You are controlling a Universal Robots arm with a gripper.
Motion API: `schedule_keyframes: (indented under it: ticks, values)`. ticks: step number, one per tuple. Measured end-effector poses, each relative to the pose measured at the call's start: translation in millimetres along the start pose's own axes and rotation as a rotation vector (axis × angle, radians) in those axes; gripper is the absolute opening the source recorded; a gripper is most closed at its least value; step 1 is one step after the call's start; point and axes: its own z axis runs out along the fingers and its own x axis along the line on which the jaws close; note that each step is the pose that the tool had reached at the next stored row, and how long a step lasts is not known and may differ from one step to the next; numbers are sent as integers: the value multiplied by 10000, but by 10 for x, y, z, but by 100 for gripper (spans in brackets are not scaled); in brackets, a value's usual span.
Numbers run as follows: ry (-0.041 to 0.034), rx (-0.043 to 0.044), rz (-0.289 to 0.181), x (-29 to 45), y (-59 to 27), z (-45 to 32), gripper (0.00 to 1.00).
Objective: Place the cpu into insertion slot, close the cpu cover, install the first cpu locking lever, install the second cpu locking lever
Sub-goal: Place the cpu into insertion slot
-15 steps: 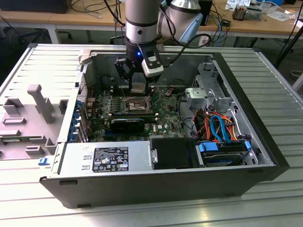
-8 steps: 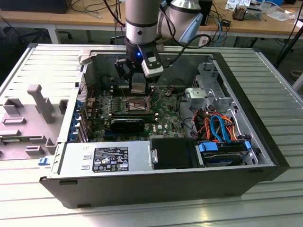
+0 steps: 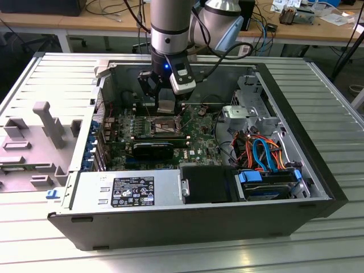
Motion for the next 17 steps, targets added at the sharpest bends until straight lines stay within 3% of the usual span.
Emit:
schedule_keyframes:
  ticks: [17]
  values:
    - [-6, -3, 146, -1, -1, 20, 55]
